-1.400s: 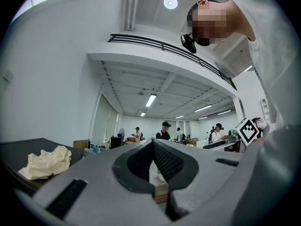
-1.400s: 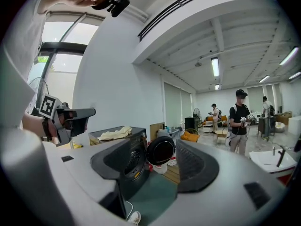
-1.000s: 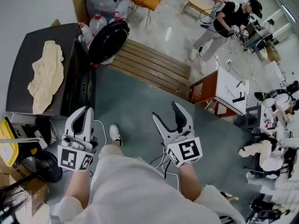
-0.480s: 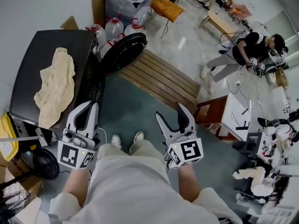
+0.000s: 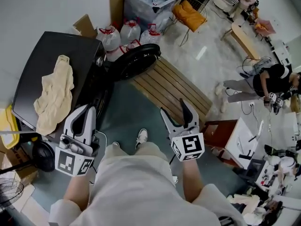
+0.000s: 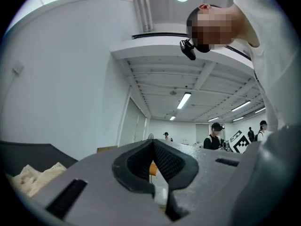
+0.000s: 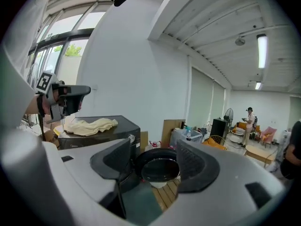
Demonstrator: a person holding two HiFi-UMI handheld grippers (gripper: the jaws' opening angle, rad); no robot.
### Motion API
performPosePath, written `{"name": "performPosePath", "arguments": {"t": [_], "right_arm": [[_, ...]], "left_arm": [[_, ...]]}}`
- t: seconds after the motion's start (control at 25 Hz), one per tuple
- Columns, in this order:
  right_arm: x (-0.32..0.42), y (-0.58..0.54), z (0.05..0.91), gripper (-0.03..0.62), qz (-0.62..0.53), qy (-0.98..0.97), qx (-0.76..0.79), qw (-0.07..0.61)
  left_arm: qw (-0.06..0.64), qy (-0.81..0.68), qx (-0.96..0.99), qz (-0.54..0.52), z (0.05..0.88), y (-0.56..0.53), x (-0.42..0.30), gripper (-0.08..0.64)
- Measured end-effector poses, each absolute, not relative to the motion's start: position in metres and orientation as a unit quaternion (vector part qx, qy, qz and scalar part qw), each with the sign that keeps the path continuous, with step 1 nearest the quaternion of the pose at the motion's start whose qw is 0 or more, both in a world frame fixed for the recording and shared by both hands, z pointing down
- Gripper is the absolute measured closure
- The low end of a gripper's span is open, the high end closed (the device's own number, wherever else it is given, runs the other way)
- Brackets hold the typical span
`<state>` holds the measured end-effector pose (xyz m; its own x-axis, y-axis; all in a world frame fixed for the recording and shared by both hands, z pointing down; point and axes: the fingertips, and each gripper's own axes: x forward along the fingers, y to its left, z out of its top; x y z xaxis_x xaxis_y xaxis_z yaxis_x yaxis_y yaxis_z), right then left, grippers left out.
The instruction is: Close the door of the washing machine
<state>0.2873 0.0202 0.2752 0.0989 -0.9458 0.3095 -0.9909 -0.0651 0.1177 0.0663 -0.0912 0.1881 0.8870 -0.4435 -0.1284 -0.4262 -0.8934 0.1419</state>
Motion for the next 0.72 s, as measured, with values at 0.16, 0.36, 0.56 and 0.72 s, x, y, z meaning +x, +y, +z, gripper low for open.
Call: {"name": "performPosePath", "arguments": {"t": [0.16, 0.36, 0.56, 0.72], "right_arm": [[0.332, -0.006, 0.284, 0.310, 0.078, -0.684, 0.707, 0.159], [0.360, -0.034, 0.306, 0.310, 0.081, -0.715, 0.673, 0.173], [0.373, -0.067, 0.329, 0.307, 0.079, -0.743, 0.635, 0.195], [0.376, -0.100, 0.346, 0.302, 0.053, -0.767, 0.596, 0.231]], "left_arm": [[0.043, -0.249, 0.965, -0.076, 0.180, -0.099, 0.104, 0.555], [0.053, -0.290, 0.954, -0.049, 0.203, -0.098, 0.118, 0.555], [0.062, -0.331, 0.941, -0.026, 0.223, -0.100, 0.115, 0.555], [0.063, -0.352, 0.934, -0.017, 0.237, -0.103, 0.115, 0.555]]}}
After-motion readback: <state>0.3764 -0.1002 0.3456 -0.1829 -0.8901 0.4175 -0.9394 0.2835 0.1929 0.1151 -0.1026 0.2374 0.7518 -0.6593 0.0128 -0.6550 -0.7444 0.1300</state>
